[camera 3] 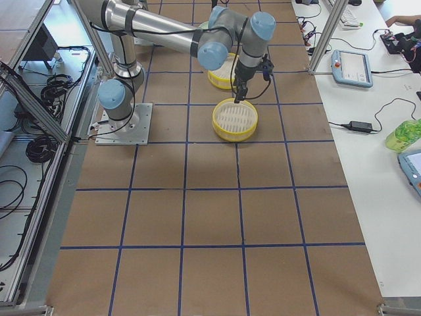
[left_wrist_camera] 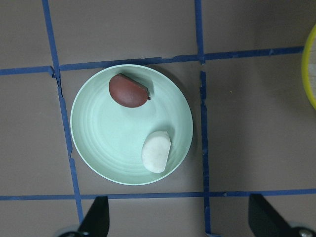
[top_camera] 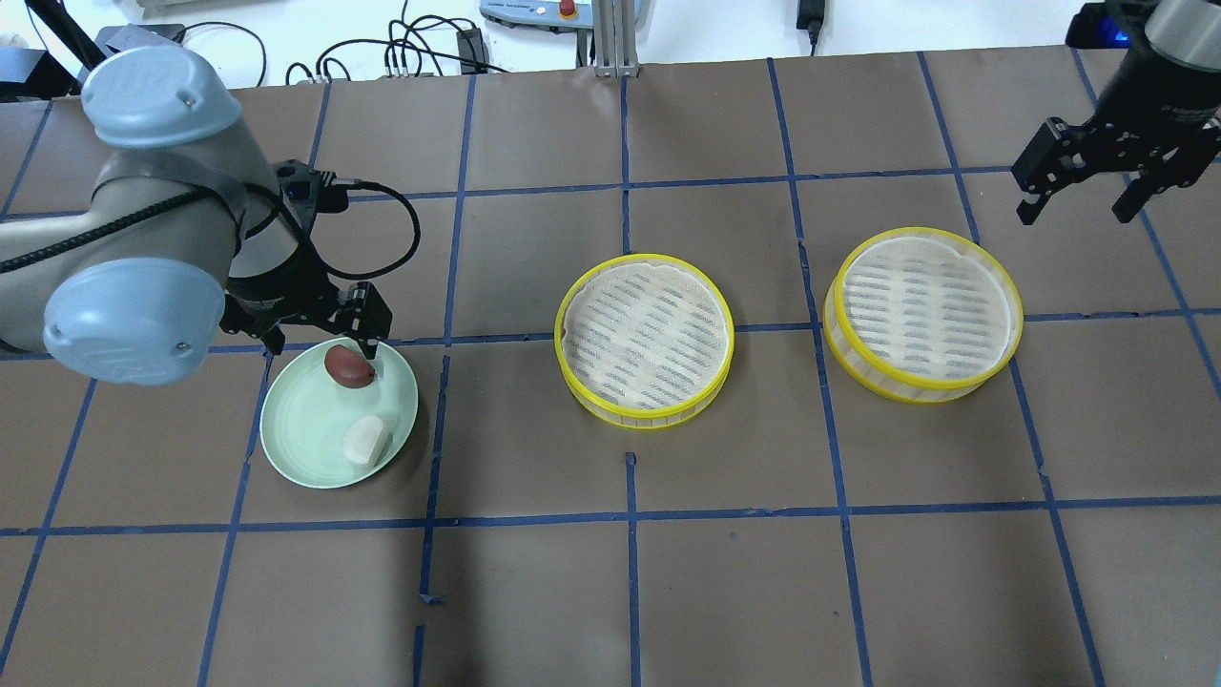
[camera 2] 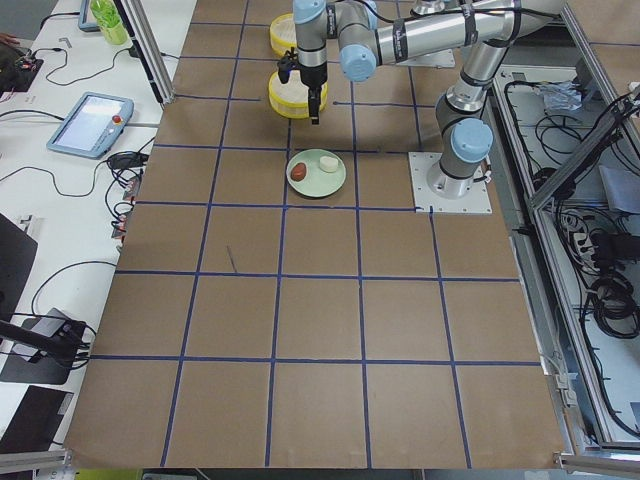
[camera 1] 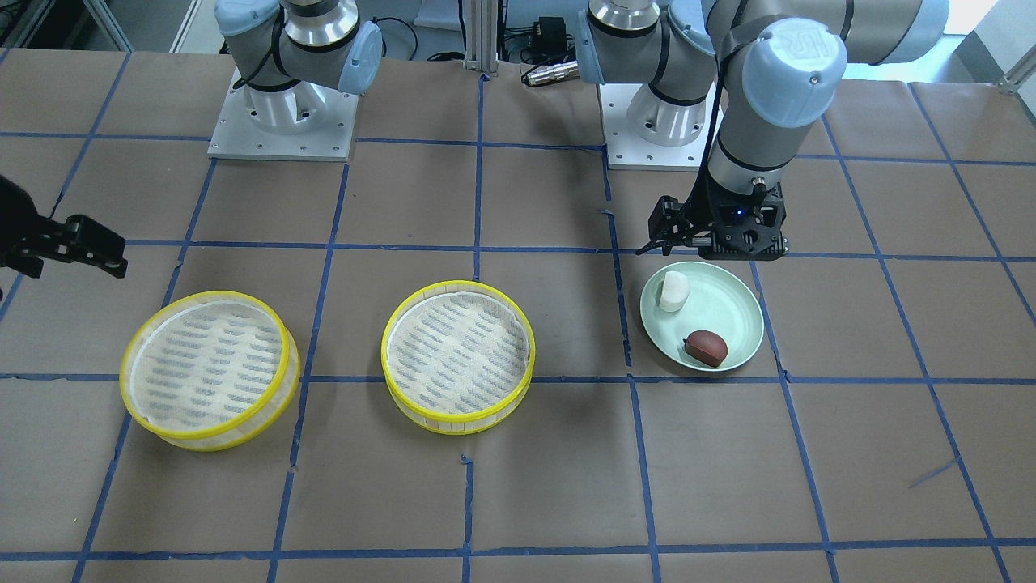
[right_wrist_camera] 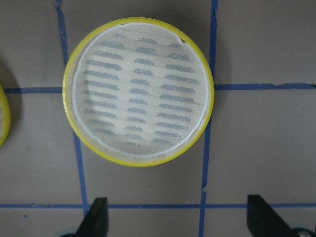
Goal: Stack buns with steamer
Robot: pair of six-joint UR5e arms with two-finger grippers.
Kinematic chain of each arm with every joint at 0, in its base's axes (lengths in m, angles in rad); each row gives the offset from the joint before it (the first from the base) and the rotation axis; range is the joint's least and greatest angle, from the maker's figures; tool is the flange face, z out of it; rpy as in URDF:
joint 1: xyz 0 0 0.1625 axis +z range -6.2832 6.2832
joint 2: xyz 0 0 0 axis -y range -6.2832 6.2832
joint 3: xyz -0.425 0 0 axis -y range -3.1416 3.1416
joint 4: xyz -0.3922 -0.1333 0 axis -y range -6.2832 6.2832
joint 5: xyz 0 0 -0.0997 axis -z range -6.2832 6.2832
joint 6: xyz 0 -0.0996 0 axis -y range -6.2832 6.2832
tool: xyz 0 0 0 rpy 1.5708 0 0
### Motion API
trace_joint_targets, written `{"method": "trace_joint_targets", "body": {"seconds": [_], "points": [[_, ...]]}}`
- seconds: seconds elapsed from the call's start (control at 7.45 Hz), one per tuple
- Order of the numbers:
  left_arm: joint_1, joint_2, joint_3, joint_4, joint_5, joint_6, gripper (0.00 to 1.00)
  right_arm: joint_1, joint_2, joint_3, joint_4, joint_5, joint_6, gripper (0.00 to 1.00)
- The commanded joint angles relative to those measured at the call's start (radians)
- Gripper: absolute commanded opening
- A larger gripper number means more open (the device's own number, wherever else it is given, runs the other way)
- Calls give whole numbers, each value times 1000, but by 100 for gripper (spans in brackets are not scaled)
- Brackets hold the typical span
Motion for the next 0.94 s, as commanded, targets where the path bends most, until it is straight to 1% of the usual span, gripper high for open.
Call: {"method": "trace_joint_targets", "body": {"seconds": [0.0, 0.13, 0.27, 0.4, 0.54, 0.67, 0.8], "points": [[64, -31, -80, 30, -3, 2, 100, -25, 111, 129, -286, -2, -49, 98], [67, -69, -97, 78, -1, 2, 99, -27, 128, 238, -463, -2, -49, 97], [70, -138, -117, 159, 0, 2, 99, -27, 132, 294, -538, -1, -49, 81], [78, -210, -150, 273, -1, 1, 99, -34, 139, 307, -542, -1, -51, 75], [78, -239, -184, 343, -3, -1, 95, -59, 156, 308, -543, 1, -65, 68], [78, -241, -206, 353, -5, -5, 88, -71, 170, 307, -569, 7, -92, 60], [78, -246, -224, 353, -5, -4, 77, -71, 170, 307, -573, 9, -97, 31]]}}
